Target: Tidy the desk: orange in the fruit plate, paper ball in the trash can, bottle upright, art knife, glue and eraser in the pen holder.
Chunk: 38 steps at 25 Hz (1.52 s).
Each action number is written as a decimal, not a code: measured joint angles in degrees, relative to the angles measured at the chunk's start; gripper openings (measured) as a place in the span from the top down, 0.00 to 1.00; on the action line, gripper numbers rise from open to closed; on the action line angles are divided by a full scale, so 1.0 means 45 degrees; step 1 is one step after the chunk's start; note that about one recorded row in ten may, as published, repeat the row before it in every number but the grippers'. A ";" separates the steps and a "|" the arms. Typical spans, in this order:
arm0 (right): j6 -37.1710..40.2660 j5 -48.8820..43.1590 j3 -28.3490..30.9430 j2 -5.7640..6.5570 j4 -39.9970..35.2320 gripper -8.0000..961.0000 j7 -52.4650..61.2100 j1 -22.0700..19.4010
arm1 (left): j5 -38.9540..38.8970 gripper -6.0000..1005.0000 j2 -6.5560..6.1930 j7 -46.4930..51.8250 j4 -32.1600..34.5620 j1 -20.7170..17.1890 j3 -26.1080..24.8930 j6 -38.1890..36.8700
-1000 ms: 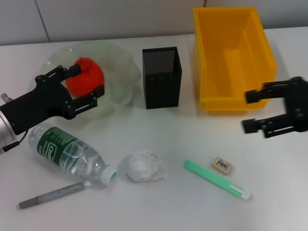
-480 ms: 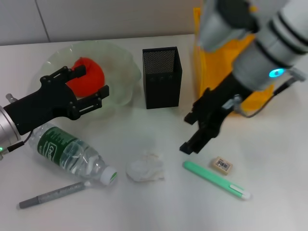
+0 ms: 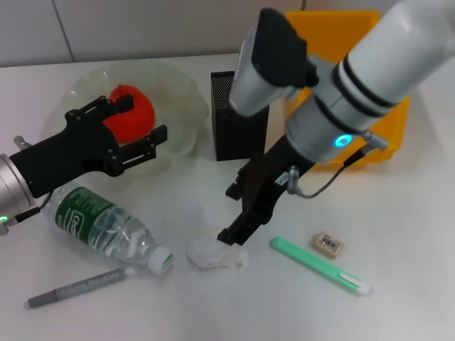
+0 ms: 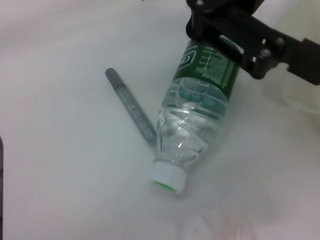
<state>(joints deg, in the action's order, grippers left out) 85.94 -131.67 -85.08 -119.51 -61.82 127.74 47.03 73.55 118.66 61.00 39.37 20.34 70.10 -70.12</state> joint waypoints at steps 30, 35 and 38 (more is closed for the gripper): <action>-0.3468 0.0966 -0.3716 -0.0043 0.2186 0.20 0.0243 0.0630 | 0.0095 0.19 -0.0021 -0.0151 -0.0310 0.0116 0.0009 0.0057; -0.3385 0.0955 -0.3664 -0.0031 0.2139 0.35 0.0263 0.0612 | 0.0100 0.19 -0.0020 -0.0171 -0.0316 0.0128 0.0008 0.0073; -0.2753 0.0894 -0.3160 0.0048 0.0740 0.53 0.0461 -0.0030 | 0.0102 0.19 -0.0021 -0.0176 -0.0316 0.0129 0.0008 0.0085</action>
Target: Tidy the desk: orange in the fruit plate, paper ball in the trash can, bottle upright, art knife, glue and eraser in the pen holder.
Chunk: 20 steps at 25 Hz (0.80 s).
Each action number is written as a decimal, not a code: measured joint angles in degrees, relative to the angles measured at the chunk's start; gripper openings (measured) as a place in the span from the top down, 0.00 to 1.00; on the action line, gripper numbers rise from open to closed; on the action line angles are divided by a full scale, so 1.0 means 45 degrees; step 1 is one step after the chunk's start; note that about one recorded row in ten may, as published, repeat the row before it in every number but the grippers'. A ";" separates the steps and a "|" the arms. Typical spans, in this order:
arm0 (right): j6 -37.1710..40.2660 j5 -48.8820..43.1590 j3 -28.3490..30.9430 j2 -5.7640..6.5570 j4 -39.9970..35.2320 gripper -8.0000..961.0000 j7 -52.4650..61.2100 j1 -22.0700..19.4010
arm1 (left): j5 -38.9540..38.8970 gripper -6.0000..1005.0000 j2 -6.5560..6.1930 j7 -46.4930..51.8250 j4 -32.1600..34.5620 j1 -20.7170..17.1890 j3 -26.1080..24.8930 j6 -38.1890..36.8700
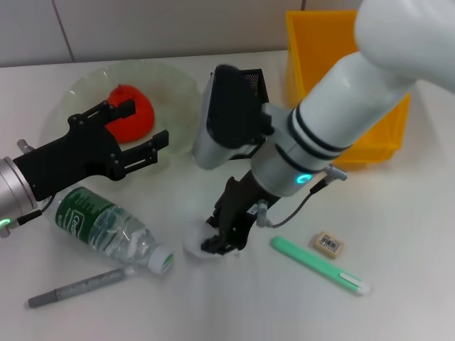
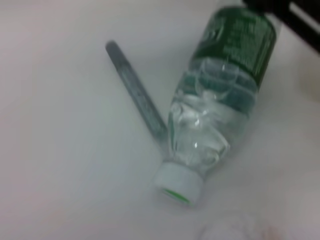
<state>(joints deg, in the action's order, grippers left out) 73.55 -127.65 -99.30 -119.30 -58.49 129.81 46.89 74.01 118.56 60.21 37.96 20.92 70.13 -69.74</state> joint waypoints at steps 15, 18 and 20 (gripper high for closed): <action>0.4305 -0.1903 0.6924 0.0038 -0.8210 0.74 0.1237 -0.2749 | 0.0012 0.19 0.0000 -0.0020 -0.0038 -0.0143 0.0002 -0.0080; 0.4360 -0.1979 0.7836 0.0043 -0.8682 0.74 0.1232 -0.2994 | 0.0017 0.19 -0.0007 -0.0021 -0.0037 -0.0196 0.0068 -0.0153; 0.4250 -0.2054 0.9000 0.0116 -0.8778 0.74 0.1011 -0.3167 | 0.0041 0.19 -0.0014 -0.0022 -0.0036 -0.0261 0.0141 -0.0192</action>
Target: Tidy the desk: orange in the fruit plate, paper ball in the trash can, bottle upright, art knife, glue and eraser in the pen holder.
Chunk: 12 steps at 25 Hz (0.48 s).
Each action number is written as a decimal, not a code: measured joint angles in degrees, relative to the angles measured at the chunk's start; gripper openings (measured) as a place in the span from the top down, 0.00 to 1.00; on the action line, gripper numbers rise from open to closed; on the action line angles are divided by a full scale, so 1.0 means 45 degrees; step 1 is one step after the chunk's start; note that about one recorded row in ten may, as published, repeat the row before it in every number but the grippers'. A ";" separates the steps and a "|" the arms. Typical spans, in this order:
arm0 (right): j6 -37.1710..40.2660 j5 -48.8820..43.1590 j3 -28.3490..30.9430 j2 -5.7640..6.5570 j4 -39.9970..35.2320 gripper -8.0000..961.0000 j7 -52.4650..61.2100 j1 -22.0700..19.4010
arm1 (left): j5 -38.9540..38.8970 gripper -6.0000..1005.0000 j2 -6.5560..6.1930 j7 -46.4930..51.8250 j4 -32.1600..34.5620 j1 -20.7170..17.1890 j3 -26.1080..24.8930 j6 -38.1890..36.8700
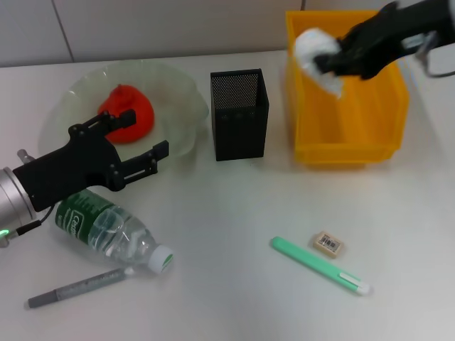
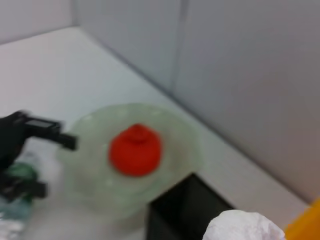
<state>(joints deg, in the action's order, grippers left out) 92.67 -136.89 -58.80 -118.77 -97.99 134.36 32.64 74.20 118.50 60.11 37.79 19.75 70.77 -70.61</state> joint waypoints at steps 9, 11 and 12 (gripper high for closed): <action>-0.1345 -0.1073 0.0972 0.0067 0.0947 0.74 -0.0625 -0.0142 | 0.0018 0.19 -0.0028 0.0000 0.0000 -0.0062 0.0226 -0.0012; -0.1811 -0.1291 0.0980 0.0067 0.1473 0.74 -0.0649 -0.0155 | 0.0018 0.19 -0.0028 0.0001 0.0000 -0.0052 0.0295 -0.0014; -0.2099 -0.1317 0.0984 0.0070 0.1832 0.74 -0.0691 -0.0138 | 0.0018 0.19 -0.0029 0.0001 0.0000 -0.0052 0.0309 -0.0014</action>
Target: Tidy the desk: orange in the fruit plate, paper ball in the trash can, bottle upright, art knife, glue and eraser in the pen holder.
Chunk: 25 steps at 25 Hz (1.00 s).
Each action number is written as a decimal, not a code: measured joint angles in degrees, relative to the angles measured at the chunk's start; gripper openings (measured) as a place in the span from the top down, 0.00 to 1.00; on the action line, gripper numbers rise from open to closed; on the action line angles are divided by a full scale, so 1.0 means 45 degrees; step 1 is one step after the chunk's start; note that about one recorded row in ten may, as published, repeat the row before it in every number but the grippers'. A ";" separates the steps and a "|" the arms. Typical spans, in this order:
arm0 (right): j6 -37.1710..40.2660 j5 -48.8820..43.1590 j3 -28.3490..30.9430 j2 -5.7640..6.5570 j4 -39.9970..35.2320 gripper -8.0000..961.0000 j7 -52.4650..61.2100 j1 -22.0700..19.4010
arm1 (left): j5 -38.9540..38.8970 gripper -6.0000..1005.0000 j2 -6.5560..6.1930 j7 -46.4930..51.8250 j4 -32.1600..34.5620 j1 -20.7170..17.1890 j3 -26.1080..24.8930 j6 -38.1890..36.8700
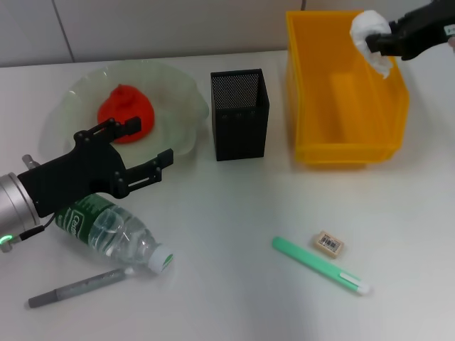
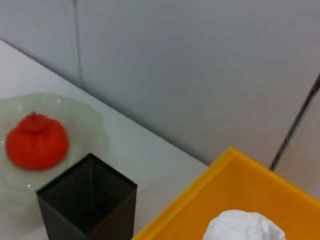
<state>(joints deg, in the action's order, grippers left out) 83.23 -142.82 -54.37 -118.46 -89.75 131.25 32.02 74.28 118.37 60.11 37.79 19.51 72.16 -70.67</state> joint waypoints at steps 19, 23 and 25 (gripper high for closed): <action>-0.2113 0.0521 -0.0065 -0.0123 0.3033 0.36 -0.1025 0.0873 | -0.0003 0.19 -0.0029 -0.0441 0.0002 -0.0320 0.0423 -0.0780; -0.1262 0.2442 -0.0030 -0.0111 0.1536 0.21 -0.0916 -0.0331 | -0.0004 0.19 -0.0053 -0.0422 0.0097 -0.0468 0.0382 -0.1098; -0.0993 0.2952 -0.0074 -0.0103 0.1209 0.17 -0.0977 -0.0655 | -0.0002 0.19 -0.0066 -0.0434 0.0122 -0.0500 0.0392 -0.1158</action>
<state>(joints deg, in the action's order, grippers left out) 78.76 -129.53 -54.71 -118.92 -84.31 126.85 29.08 74.27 118.07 58.16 38.34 17.27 73.92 -75.88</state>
